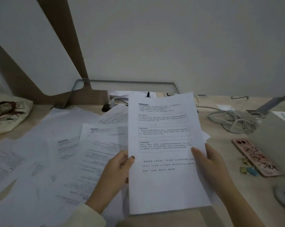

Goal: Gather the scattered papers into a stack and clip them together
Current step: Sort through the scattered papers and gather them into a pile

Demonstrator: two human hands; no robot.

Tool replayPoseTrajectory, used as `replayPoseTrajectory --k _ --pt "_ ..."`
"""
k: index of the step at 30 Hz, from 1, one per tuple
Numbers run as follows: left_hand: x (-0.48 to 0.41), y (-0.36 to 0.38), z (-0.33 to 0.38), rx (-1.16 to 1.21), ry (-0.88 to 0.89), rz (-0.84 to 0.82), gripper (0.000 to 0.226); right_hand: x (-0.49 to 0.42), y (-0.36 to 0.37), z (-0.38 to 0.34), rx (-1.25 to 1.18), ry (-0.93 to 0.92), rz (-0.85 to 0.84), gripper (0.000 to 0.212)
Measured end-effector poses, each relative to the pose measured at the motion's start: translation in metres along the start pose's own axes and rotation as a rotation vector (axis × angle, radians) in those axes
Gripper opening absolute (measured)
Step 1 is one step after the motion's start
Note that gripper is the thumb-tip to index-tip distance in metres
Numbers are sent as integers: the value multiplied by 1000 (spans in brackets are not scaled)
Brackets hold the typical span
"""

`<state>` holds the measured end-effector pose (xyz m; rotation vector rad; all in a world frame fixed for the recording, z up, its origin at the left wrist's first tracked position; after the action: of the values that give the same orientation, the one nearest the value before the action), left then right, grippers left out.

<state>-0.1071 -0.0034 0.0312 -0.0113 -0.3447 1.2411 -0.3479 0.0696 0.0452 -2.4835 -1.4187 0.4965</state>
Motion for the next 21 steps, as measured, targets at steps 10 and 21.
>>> replayPoseTrajectory --k 10,21 --pt "20 108 -31 -339 -156 -265 31 42 -85 79 245 239 81 16" --pt "27 137 -53 -729 -101 -280 33 54 -98 113 593 318 69 11"
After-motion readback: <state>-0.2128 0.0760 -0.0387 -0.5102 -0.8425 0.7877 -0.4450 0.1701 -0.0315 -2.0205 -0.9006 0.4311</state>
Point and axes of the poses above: each hand's wrist, its own x-axis away from the middle knuckle, its own y-axis out of the palm, z = x × y, the point moved 4 cm from there along -x, towards the middle knuckle, and after that the axes turned 9 degrees about -y, right-handed, at the moved point
